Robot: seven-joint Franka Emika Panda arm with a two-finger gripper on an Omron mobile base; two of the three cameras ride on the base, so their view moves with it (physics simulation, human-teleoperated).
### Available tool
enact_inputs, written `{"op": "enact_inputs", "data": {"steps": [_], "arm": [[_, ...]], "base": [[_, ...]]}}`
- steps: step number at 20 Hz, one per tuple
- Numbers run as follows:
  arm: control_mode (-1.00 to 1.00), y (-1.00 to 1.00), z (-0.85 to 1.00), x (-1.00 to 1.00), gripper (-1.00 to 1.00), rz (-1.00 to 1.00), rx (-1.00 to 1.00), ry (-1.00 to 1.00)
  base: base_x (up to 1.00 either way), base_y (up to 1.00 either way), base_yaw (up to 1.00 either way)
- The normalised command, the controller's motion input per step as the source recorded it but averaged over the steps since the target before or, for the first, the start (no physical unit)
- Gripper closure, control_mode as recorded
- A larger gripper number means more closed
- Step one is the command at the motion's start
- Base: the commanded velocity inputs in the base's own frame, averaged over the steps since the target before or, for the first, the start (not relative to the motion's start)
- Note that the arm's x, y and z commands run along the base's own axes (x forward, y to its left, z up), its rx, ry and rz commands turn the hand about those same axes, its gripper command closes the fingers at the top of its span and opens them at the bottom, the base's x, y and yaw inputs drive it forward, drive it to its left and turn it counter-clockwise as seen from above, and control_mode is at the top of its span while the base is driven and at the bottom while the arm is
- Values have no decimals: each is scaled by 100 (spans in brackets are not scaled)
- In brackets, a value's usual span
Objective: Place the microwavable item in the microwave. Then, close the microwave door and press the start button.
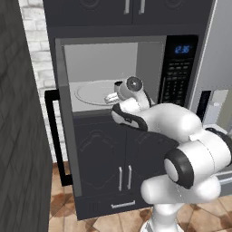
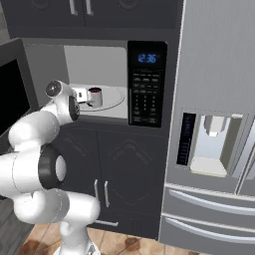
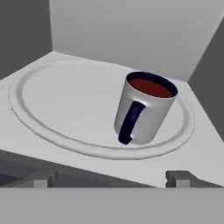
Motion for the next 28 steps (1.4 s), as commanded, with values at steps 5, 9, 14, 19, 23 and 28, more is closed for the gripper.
{"op": "enact_inputs", "data": {"steps": [5,9,14,19,23,28], "arm": [[-100,0,52,-97,-100,0,0,-15],[-100,0,97,-93,-100,0,0,-3],[-100,0,100,-55,-100,0,-1,3],[-100,2,58,-65,-100,1,-3,13],[-100,16,-35,-49,-100,0,-6,8],[-100,1,-17,-60,-100,0,-1,2]], "base": [[0,0,0],[0,0,0],[0,0,0],[0,0,0],[0,0,0],[0,0,0]]}}
